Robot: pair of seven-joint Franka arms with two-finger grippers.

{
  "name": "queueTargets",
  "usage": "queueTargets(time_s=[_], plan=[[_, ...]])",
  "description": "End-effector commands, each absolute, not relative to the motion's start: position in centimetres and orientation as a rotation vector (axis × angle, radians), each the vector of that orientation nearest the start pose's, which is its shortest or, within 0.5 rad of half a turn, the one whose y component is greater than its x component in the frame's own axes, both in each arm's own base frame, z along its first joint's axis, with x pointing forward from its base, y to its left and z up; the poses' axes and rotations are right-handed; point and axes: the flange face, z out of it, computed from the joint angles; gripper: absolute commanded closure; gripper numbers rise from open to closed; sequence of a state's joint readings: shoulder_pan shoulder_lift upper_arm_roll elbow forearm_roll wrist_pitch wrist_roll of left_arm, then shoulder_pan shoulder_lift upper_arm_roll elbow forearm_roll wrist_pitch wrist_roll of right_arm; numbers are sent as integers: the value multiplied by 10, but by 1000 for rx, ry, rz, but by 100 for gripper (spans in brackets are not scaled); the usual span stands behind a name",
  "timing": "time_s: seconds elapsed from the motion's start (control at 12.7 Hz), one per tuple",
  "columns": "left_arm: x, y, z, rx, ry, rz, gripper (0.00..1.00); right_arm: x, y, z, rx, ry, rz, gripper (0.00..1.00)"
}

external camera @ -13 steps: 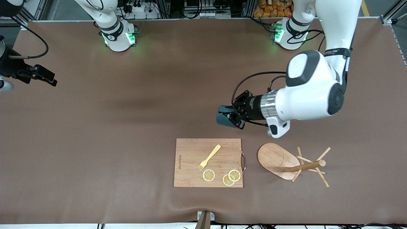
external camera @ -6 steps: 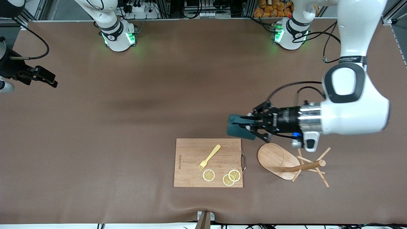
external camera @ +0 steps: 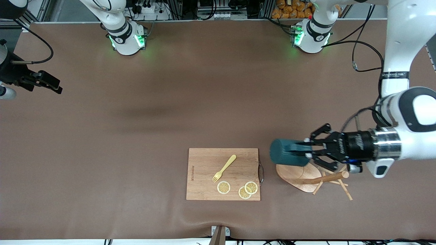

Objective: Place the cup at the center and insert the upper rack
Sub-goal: 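Lift the mug and carry it toward the wooden mug stand, then hang the mug handle onto a stand peg with the left gripper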

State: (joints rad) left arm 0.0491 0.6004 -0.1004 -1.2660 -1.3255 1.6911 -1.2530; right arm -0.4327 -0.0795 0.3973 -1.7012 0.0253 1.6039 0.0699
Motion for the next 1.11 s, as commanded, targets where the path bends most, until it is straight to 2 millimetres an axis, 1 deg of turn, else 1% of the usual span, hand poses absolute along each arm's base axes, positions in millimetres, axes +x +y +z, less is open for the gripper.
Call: queueTargets(time_s=[0.0, 0.32, 0.47, 0.55, 0.87, 1.03], plan=[[728, -85, 453, 1332, 1272, -1094, 100, 531, -4, 606, -3105, 191, 24, 0], [732, -69, 430, 1343, 1236, -1062, 100, 528, -5, 610, -3104, 196, 27, 0], [733, -66, 426, 1344, 1239, -1060, 100, 528, -5, 609, -3104, 196, 29, 0], [733, -61, 424, 1341, 1243, -1056, 100, 528, -6, 608, -3103, 201, 29, 0], [733, -57, 410, 1360, 1210, -1054, 100, 528, -3, 608, -3096, 194, 29, 0], [734, -55, 403, 1376, 1185, -1025, 100, 530, -3, 603, -3095, 193, 34, 0]])
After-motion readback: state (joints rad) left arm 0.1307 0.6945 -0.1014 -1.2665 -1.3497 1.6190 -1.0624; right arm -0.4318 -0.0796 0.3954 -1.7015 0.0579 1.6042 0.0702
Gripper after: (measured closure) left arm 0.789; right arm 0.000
